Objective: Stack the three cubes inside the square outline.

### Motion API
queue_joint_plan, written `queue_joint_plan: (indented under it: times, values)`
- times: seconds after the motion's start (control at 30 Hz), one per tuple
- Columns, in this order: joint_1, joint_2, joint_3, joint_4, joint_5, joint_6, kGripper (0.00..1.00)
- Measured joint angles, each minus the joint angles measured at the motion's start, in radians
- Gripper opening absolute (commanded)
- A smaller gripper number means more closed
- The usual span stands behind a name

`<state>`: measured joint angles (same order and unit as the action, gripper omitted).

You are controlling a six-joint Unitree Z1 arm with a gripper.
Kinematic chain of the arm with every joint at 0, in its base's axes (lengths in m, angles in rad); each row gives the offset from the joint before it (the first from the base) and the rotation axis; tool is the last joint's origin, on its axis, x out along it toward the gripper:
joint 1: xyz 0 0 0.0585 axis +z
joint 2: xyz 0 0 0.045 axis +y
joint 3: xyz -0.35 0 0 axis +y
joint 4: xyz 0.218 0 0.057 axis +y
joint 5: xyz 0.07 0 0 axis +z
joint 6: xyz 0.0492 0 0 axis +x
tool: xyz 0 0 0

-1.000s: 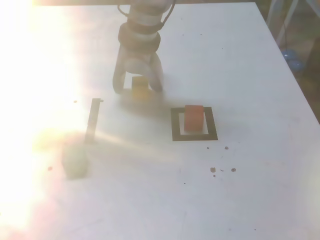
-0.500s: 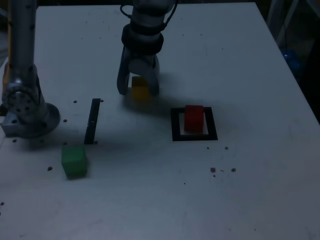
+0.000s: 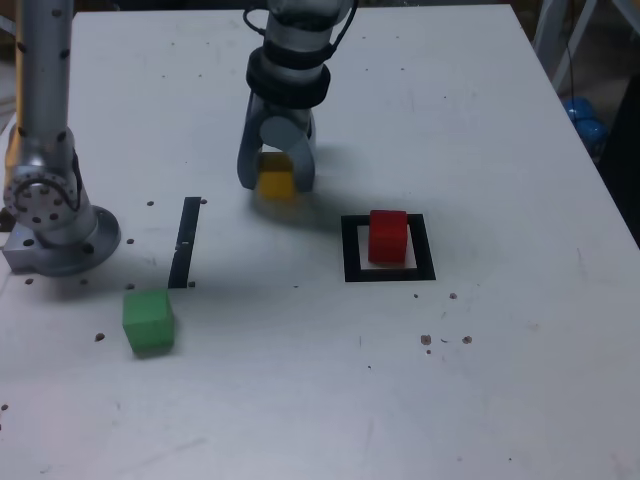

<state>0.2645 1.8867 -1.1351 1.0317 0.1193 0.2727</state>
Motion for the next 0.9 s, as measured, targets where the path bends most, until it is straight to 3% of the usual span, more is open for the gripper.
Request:
queue_joint_plan:
  times: [0.17,0.57,0.9]
  values:
    - [-0.022,0.000,-0.037,0.042,-0.009,-0.013,0.33]
    - [-0.185,0.004,-0.279,0.255,-0.016,-0.150,0.33]
    - [-0.298,0.096,-0.496,0.367,-0.044,-0.207,0.33]
